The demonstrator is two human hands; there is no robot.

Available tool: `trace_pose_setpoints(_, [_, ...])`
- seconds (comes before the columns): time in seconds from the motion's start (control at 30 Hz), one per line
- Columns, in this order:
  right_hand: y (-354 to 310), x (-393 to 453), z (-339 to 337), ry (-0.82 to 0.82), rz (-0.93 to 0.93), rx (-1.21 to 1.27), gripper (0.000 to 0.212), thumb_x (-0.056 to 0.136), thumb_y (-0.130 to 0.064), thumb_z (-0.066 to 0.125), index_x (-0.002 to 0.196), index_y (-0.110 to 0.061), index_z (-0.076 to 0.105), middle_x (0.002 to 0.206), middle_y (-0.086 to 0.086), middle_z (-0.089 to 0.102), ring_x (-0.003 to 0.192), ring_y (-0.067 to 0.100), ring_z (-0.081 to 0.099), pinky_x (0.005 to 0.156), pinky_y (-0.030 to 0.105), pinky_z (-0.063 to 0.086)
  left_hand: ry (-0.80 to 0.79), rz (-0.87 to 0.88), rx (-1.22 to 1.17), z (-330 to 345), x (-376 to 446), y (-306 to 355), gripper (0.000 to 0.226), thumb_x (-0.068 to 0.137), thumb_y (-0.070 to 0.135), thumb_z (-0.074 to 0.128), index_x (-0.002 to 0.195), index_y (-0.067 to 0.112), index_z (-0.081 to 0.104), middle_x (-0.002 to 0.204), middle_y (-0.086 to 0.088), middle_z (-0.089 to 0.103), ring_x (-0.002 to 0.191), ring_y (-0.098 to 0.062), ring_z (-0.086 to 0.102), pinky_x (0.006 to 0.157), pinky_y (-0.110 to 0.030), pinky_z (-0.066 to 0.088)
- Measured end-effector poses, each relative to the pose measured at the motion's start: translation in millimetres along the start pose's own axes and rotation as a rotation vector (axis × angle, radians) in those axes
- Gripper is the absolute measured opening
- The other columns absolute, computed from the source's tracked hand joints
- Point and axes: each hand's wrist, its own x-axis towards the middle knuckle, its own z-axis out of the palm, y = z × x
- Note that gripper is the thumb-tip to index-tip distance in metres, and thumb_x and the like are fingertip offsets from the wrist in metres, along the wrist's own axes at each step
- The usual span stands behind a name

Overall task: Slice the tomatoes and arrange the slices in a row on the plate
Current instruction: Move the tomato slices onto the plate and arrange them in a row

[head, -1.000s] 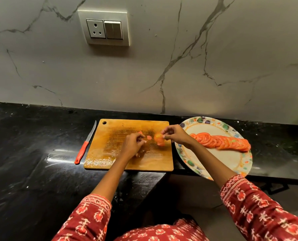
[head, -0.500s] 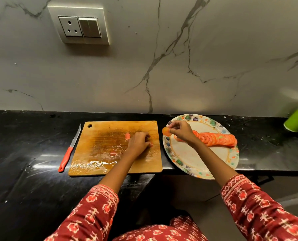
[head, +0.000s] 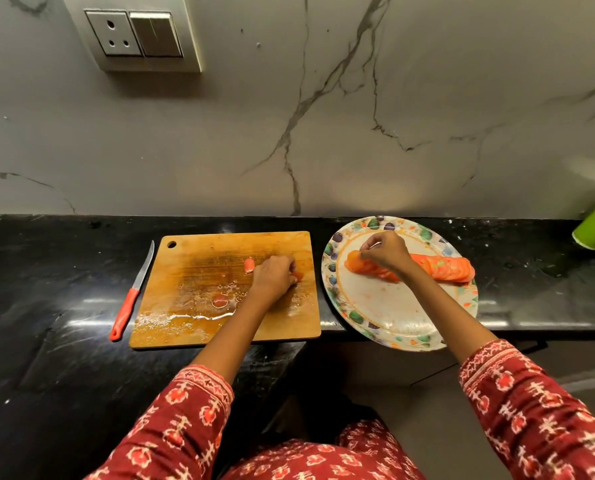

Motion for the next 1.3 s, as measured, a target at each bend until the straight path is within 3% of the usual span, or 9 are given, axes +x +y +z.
trace_pose_setpoints(0.13, [-7,4,11,-0.013,-0.053,-0.127,0.003,0.079,-0.011,0.068,0.078,-0.014,0.068,0.092,0.006,0.069,0.087,0.021,0.062,0.074,0.032,0.051,0.130,0.023,-0.100,1,-2,10,0.014,0.087,0.023,0.060,0.100,0.018,0.060,0.099,-0.001,0.063,0.095,-0.016,0.058,0.083,-0.036,0.050])
trace_pose_setpoints(0.27, [-6,8,16,0.030,-0.078,-0.221,0.004,0.082,-0.013,0.067,0.085,-0.013,0.070,0.095,0.006,0.070,0.090,0.021,0.062,0.072,0.031,0.049,0.201,0.047,-0.160,3,-1,27,0.015,0.089,0.021,0.059,0.102,0.016,0.063,0.100,-0.001,0.066,0.094,-0.015,0.060,0.082,-0.035,0.051])
trace_pose_setpoints(0.4, [-1,9,10,0.085,-0.158,-0.138,0.008,0.081,-0.015,0.067,0.085,-0.008,0.068,0.089,0.008,0.070,0.085,0.021,0.063,0.068,0.029,0.046,0.274,0.112,-0.158,9,5,45,0.016,0.088,0.022,0.058,0.100,0.015,0.067,0.095,-0.002,0.069,0.086,-0.015,0.062,0.070,-0.030,0.050])
trace_pose_setpoints(0.5, [3,10,3,0.117,-0.196,-0.090,0.009,0.080,-0.014,0.066,0.085,-0.007,0.068,0.087,0.007,0.070,0.081,0.017,0.063,0.069,0.028,0.045,0.321,0.131,-0.166,15,14,56,0.017,0.087,0.023,0.059,0.101,0.016,0.068,0.095,-0.003,0.070,0.088,-0.019,0.064,0.071,-0.034,0.051])
trace_pose_setpoints(0.73, [10,19,-17,0.020,-0.245,-0.054,0.006,0.080,-0.011,0.067,0.085,-0.007,0.069,0.087,0.006,0.069,0.077,0.010,0.058,0.075,0.034,0.051,0.390,0.063,-0.298,31,30,78,0.019,0.086,0.026,0.063,0.103,0.020,0.069,0.095,-0.005,0.071,0.086,-0.022,0.064,0.067,-0.033,0.050])
trace_pose_setpoints(0.93, [13,32,-29,0.012,-0.241,-0.040,0.011,0.083,-0.010,0.066,0.090,-0.003,0.069,0.091,0.008,0.069,0.078,0.010,0.056,0.070,0.025,0.044,0.308,0.113,-0.121,40,28,75,0.016,0.087,0.023,0.060,0.100,0.017,0.069,0.092,-0.009,0.067,0.086,-0.022,0.060,0.061,-0.025,0.036])
trace_pose_setpoints(1.13, [14,43,-31,-0.021,-0.255,-0.050,0.012,0.083,-0.012,0.066,0.092,-0.005,0.068,0.091,0.005,0.067,0.078,0.010,0.056,0.068,0.023,0.043,0.193,0.081,-0.136,44,32,68,0.019,0.083,0.018,0.064,0.101,0.018,0.070,0.100,-0.008,0.063,0.095,-0.022,0.057,0.067,-0.026,0.037])
trace_pose_setpoints(1.2, [14,44,-30,-0.045,-0.266,-0.062,0.012,0.082,-0.012,0.067,0.093,-0.007,0.068,0.089,0.004,0.066,0.074,0.008,0.055,0.064,0.022,0.041,0.186,0.062,-0.137,43,36,66,0.026,0.080,0.020,0.068,0.107,0.019,0.066,0.106,-0.006,0.062,0.099,-0.019,0.055,0.068,-0.023,0.035])
trace_pose_setpoints(1.3, [13,43,-30,-0.142,-0.305,-0.140,0.014,0.080,-0.009,0.067,0.094,-0.010,0.066,0.087,0.002,0.066,0.065,0.001,0.051,0.063,0.024,0.043,0.102,0.090,-0.125,37,41,67,0.054,0.073,0.024,0.075,0.124,0.020,0.055,0.116,-0.004,0.056,0.108,-0.018,0.050,0.079,-0.027,0.042])
